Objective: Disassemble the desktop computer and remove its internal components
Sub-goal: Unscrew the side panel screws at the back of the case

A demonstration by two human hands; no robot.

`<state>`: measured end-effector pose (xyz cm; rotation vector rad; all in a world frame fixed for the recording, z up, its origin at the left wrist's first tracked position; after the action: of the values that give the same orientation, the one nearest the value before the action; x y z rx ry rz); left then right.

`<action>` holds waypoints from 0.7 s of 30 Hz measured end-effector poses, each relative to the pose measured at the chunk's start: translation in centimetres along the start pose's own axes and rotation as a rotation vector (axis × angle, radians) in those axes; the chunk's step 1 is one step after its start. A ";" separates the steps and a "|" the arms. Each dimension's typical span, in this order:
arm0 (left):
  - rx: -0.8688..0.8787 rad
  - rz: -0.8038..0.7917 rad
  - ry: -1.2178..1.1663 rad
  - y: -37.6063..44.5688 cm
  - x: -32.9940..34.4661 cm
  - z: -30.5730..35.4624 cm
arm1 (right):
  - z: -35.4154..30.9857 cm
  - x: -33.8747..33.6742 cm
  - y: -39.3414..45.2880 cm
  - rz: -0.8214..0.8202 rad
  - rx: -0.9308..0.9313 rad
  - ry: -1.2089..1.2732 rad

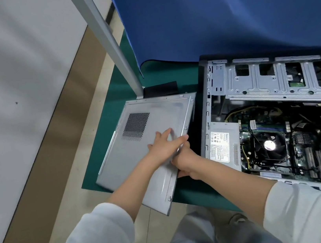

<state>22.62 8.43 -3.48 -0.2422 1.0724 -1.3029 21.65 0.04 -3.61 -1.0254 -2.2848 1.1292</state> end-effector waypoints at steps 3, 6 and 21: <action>-0.009 0.049 0.034 1.4 0.2 0.0 | 0.3 -0.2 0.7 0.043 0.060 0.031; 0.037 0.082 0.116 2.8 0.2 0.3 | 0.7 -0.5 1.6 0.118 0.124 0.096; -0.014 0.007 0.288 6.9 1.0 -1.2 | 0.0 -1.5 4.2 0.154 0.305 0.223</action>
<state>26.16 10.21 -9.31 -0.0613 1.3236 -1.3506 24.52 0.66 -7.02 -1.1522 -1.8201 1.3038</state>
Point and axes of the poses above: each hand's wrist, its own y-axis towards the middle knuckle, its own x-axis out of the palm, z = x × y, the point moved 6 cm from there along y, towards the middle knuckle, and after that the axes turned 5 degrees about -y, right-handed, at the moved point
